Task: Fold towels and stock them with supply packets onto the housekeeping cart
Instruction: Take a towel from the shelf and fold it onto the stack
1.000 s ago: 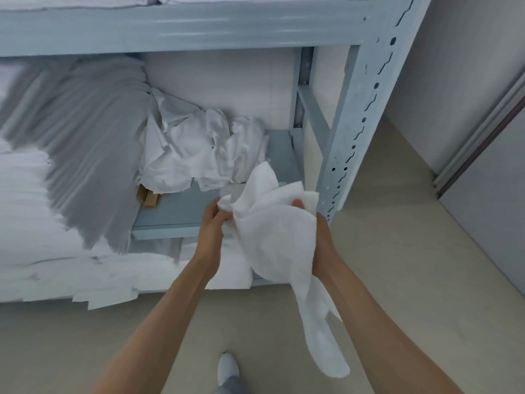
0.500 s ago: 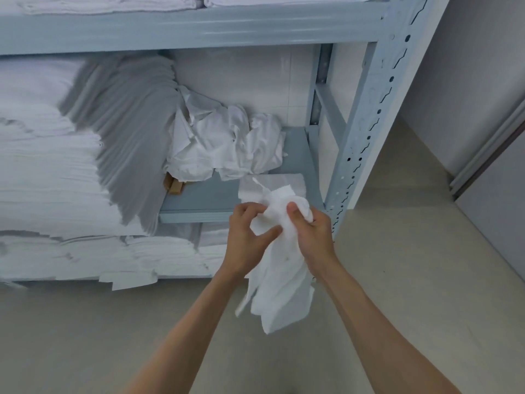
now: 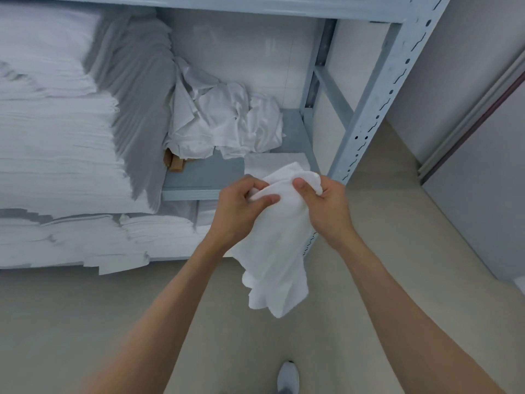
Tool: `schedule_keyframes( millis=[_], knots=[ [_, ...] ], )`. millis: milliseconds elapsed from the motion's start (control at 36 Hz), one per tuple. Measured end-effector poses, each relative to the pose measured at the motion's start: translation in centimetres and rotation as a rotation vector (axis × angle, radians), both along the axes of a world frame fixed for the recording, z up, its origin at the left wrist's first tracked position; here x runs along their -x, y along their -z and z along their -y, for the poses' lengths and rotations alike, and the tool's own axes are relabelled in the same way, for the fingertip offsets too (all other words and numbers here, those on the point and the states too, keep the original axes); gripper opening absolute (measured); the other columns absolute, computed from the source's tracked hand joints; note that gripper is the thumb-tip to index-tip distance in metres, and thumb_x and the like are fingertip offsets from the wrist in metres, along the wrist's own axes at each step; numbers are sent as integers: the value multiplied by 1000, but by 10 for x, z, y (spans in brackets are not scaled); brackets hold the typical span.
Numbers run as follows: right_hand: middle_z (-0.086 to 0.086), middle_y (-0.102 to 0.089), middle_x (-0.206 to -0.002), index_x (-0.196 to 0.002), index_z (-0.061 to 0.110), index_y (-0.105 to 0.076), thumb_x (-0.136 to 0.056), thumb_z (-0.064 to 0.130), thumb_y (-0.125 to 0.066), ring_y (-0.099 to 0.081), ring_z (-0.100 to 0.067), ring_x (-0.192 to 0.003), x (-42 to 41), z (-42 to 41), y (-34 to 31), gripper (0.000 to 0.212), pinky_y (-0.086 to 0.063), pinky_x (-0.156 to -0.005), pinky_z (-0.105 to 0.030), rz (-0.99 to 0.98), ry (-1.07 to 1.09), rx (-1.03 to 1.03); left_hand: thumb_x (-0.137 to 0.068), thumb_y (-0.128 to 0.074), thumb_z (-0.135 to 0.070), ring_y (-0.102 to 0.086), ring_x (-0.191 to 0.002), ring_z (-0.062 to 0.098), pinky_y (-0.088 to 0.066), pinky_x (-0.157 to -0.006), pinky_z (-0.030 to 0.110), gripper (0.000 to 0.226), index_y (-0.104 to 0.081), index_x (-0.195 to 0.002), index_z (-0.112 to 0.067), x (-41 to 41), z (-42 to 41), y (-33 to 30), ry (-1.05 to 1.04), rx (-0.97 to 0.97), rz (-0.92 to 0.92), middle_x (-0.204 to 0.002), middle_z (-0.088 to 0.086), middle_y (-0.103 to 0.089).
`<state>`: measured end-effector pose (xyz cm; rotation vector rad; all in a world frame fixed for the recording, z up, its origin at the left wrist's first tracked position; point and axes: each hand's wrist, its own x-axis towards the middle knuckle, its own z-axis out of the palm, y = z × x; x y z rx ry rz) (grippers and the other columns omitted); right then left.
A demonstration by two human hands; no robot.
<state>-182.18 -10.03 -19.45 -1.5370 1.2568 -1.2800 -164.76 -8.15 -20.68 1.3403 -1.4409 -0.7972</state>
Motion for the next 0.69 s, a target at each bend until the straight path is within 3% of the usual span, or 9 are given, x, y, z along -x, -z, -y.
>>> schedule_keyframes(
  millis=[111, 278, 361, 444, 583, 639, 694],
  knots=[
    [25, -70, -78, -88, 36, -66, -93, 14, -64, -63, 5, -73, 4, -10, -10, 22, -49, -65, -14, 20, 60, 62, -81, -81, -23, -56, -71, -4, -40, -67, 8, 10, -72, -81, -21, -4, -5, -14, 62, 43, 14, -80, -12, -63],
    [13, -68, -87, -96, 20, -66, -96, 7, -58, -60, 2, -78, 1, -16, -10, 15, -47, -71, -15, 1, 16, 130, -79, -82, -21, -56, -72, -5, -38, -66, 9, 12, -77, -86, -13, -5, -12, -34, 90, 59, 122, -90, -3, -70],
    [13, -65, -83, -93, 22, -65, -97, 10, -56, -59, 1, -75, -4, -15, -18, 16, -46, -68, -14, 72, 10, 124, -78, -84, -20, -57, -73, -4, -41, -70, 13, 11, -76, -85, -16, -5, -14, -45, 48, 81, 74, -84, -10, -68],
    [17, -66, -79, -91, 27, -66, -97, 12, -57, -60, -2, -74, -2, -9, -38, 19, -47, -66, -17, 76, -27, 168, -75, -86, -18, -61, -78, 4, -44, -74, 16, 13, -76, -82, -15, -6, -13, -61, 19, 129, 16, -85, -5, -71],
    [16, -71, -83, -98, 21, -69, -97, 11, -57, -66, -2, -80, 5, 1, -67, 16, -53, -70, -20, 142, -53, 200, -74, -87, -24, -61, -78, 4, -44, -72, 14, 12, -76, -77, -19, -5, -12, -80, 7, 200, -9, -86, -6, -69],
    [12, -72, -87, -99, 20, -70, -97, 10, -58, -68, -5, -83, 6, 6, -74, 16, -56, -75, -25, 213, -45, 174, -73, -87, -27, -62, -75, 11, -46, -67, 21, 23, -76, -80, -8, -3, -14, -78, 55, 144, -29, -87, 6, -68],
    [10, -73, -88, -100, 18, -70, -97, 10, -58, -69, -7, -86, 8, 10, -79, 15, -58, -77, -25, 249, -40, 151, -74, -86, -30, -66, -76, 28, -52, -68, 39, 33, -73, -82, -1, 1, -16, -74, 120, 59, -34, -91, 16, -69]
  ],
)
